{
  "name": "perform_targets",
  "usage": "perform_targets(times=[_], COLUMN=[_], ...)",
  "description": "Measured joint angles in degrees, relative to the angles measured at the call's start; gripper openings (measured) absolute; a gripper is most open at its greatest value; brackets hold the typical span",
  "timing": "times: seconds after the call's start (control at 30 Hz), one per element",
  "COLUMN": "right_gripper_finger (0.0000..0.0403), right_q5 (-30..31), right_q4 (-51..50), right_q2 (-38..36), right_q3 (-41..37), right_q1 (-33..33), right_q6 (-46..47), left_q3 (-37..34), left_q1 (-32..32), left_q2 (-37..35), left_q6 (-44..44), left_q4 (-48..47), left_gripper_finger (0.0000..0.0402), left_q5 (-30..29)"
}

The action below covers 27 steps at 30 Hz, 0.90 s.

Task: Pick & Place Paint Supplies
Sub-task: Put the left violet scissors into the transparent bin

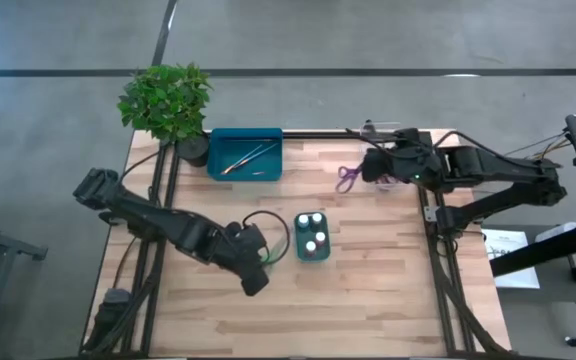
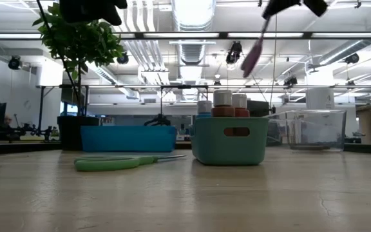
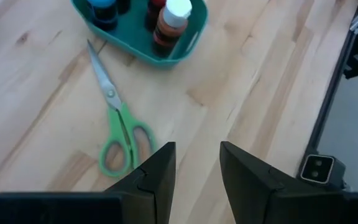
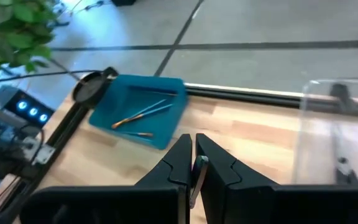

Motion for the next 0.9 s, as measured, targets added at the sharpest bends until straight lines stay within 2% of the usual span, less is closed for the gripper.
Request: perform_targets(times=[0.2, 0.47, 0.73, 0.9], right_gripper_finger=[0.001, 0.001, 0.001, 0.001], right_q5=[2.48, 6.33, 14.71, 18.4], right_q4=[-1.0, -3.39, -3.57, -7.6], right_q2=[-5.07, -9.9, -13.06, -12.77], right_q3=[-6.59, -13.2, -14.49, -14.06], right_q1=[0.0, -0.91, -4.06, -6.83], right_q6=[4.73, 10.03, 8.93, 7.9], left_q3=[0.0, -3.96, -9.36, -12.45], left_q1=[-2.18, -5.53, -10.18, -12.52], left_q2=[0.0, 0.02, 0.02, 0.02], left_q6=[-1.99, -11.24, -20.86, -27.77], left_q4=[-0.23, 1.79, 9.62, 14.04], left_gripper_finger=[0.0134, 0.0134, 0.0135, 0.0135], left_q5=[-0.16, -0.4, -0.65, -3.04])
